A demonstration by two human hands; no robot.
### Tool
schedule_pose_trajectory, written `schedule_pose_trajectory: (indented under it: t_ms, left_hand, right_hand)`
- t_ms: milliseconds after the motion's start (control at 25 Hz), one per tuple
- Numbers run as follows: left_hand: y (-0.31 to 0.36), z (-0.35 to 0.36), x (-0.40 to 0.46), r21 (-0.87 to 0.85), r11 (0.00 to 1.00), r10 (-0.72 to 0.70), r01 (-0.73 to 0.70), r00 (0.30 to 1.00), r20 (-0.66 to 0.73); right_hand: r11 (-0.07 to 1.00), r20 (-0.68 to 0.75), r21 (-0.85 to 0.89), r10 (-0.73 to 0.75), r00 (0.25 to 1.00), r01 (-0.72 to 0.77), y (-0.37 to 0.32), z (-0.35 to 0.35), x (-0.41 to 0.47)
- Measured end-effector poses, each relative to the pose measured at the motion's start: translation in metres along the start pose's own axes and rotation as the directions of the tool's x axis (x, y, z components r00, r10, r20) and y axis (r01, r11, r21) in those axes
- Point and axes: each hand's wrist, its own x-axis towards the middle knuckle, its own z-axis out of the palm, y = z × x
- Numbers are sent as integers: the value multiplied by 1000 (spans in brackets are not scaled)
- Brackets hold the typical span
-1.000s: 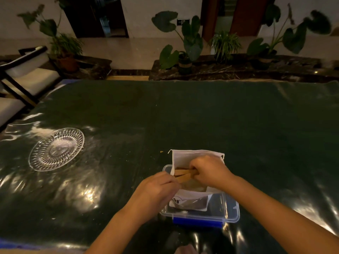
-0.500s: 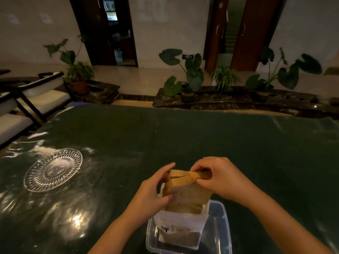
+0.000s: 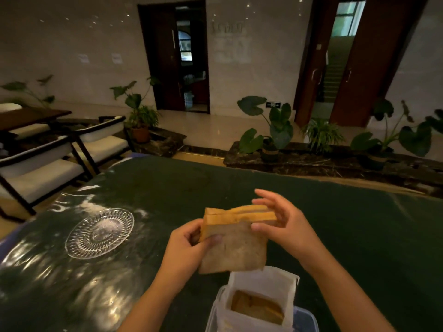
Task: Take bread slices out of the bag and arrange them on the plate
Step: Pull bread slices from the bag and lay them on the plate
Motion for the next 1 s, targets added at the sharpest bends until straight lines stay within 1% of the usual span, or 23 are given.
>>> schedule_pose_trajectory:
  t_ms: [40,80,160,280,400,640,840,1000]
  left_hand:
    - [2,-11,0,-37,999,-11,9,999,-51]
    - [3,-24,-1,-82,996,-31,24,996,-87]
    - [3,-54,-4,-140,989,-73,55,989,-126]
    - [0,-110,-14,-167,980,-132,106,979,-156]
    - [-7,-176,-23,-156,976,-180,155,971,-160]
    - [-23,-316,-37,-140,959,-265,245,952,-151]
    - [-45,-382,-24,-54,931,-364,360,915,-172]
    - [-71,-406,-2,25,906,-412,423,893,-181]
  right_hand:
    - [987,8,152,51,999,-52,6,11,1]
    - [968,19,234,92,996,-94,11,26,2]
    - [968,9,216,133,991,-132,19,59,8]
    - [966,-50,227,138,989,-123,19,121,26]
    - [968,-51,222,132,990,-118,10,186,43]
    - [956,-38,238,187,982,-173,7,322,76]
    - [927,-52,270,283,958,-259,15,385,105]
    - [896,-55,308,352,934,-319,38,410,134]
